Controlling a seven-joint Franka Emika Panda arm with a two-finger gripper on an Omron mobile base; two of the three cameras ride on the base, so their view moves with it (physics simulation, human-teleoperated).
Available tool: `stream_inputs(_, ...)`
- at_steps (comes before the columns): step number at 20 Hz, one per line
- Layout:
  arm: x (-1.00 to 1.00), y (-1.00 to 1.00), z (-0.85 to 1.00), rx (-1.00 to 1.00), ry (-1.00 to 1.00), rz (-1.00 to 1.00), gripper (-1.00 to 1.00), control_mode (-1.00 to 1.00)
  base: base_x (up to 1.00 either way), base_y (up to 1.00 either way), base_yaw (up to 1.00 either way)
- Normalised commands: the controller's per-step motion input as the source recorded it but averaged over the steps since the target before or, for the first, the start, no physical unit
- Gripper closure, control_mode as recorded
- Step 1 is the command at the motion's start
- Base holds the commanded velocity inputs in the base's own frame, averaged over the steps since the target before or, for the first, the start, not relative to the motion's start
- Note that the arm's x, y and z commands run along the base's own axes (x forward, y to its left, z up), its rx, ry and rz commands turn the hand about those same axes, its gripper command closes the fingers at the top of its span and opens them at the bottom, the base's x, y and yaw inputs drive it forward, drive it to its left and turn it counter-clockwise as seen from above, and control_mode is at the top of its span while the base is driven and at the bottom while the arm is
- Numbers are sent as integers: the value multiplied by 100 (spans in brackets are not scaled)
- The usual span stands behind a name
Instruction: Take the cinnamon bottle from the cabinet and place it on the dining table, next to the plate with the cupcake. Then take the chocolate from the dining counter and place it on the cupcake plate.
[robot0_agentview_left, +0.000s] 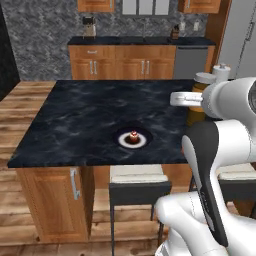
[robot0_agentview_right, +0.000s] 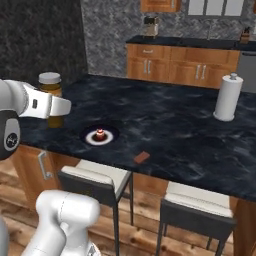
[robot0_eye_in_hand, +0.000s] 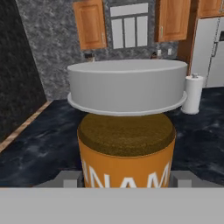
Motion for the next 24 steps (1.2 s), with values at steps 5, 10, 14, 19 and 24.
stream_inputs(5, 0, 0, 0, 0, 0, 0, 100, 100, 53, 54, -21)
stream_inputs(10, 0, 0, 0, 0, 0, 0, 100, 100, 50, 40, -14)
stream_inputs(14, 0, 0, 0, 0, 0, 0, 100, 100, 27, -6, -9)
stream_inputs(19, 0, 0, 0, 0, 0, 0, 100, 100, 7, -2, -2)
stream_inputs(24, 0, 0, 0, 0, 0, 0, 100, 100, 0, 0, 0)
